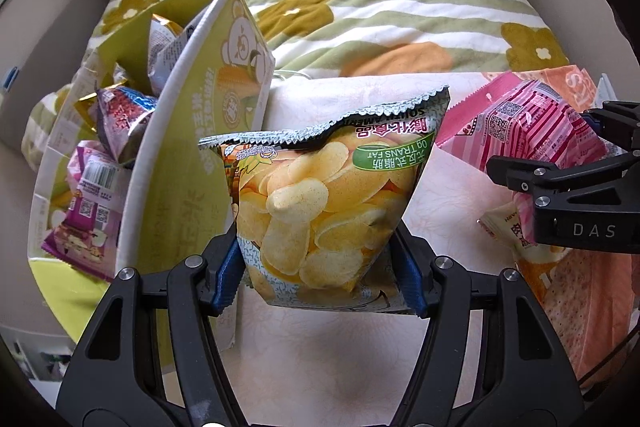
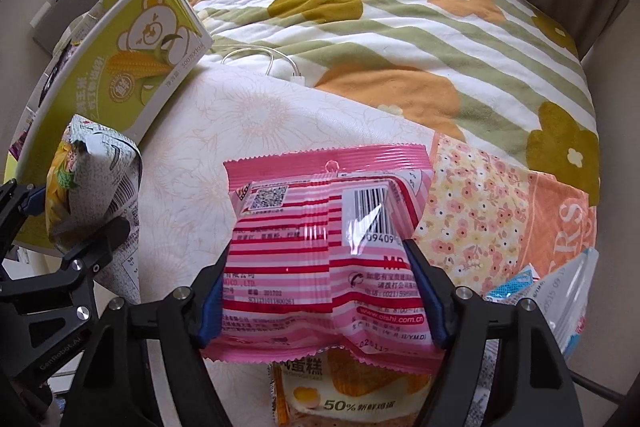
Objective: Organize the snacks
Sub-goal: 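Carry the potato chip bag into the box with left tool while right tool carries the pink packet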
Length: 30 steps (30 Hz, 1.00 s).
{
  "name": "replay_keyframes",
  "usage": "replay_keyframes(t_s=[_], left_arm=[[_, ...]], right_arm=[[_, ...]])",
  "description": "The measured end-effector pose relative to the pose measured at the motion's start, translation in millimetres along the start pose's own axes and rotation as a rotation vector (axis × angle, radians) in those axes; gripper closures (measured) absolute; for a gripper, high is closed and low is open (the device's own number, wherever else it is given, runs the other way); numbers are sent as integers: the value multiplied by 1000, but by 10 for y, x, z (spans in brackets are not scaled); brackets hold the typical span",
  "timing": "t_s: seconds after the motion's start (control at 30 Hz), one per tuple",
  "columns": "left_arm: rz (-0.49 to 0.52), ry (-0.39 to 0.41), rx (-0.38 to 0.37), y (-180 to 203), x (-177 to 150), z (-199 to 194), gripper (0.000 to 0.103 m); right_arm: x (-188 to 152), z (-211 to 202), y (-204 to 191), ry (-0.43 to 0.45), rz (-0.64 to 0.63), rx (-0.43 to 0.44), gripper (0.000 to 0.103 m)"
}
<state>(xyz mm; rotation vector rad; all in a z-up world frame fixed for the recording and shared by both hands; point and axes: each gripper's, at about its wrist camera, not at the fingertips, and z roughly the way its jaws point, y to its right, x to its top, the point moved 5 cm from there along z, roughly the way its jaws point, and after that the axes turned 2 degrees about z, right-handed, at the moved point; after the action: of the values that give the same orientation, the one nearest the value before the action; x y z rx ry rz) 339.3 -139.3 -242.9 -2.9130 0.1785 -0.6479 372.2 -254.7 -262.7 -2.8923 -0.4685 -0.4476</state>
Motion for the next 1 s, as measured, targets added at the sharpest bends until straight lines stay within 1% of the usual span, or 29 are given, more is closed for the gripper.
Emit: replay_keyframes(t_s=[0.1, 0.27, 0.4, 0.5, 0.7, 0.8, 0.93, 1.0], left_arm=[[7, 42, -13, -33, 43, -253, 42], [17, 136, -35, -229, 209, -732, 42], [14, 212, -58, -557, 339, -1088, 42], [18, 247, -66, -855, 413, -1233, 42], [66, 288, -72, -1536, 465, -1354, 42], [76, 278, -94, -1888, 439, -1310, 42], [79, 252, -116, -2346, 374, -1150, 42], [81, 219, -135, -2552, 322, -1023, 42]], right_arm=[[6, -263, -56, 43, 9, -12, 30], [65, -849, -200, 159, 29, -41, 30], [162, -1212, -430, 252, 32, -59, 30], [237, -1393, -695, 307, 50, -68, 30], [431, -1536, -1330, 382, 95, -61, 30], [545, -1501, -1717, 398, 110, -44, 30], [652, -1393, -2153, 402, 115, -46, 30], [688, -1311, -2308, 396, 136, -36, 30]])
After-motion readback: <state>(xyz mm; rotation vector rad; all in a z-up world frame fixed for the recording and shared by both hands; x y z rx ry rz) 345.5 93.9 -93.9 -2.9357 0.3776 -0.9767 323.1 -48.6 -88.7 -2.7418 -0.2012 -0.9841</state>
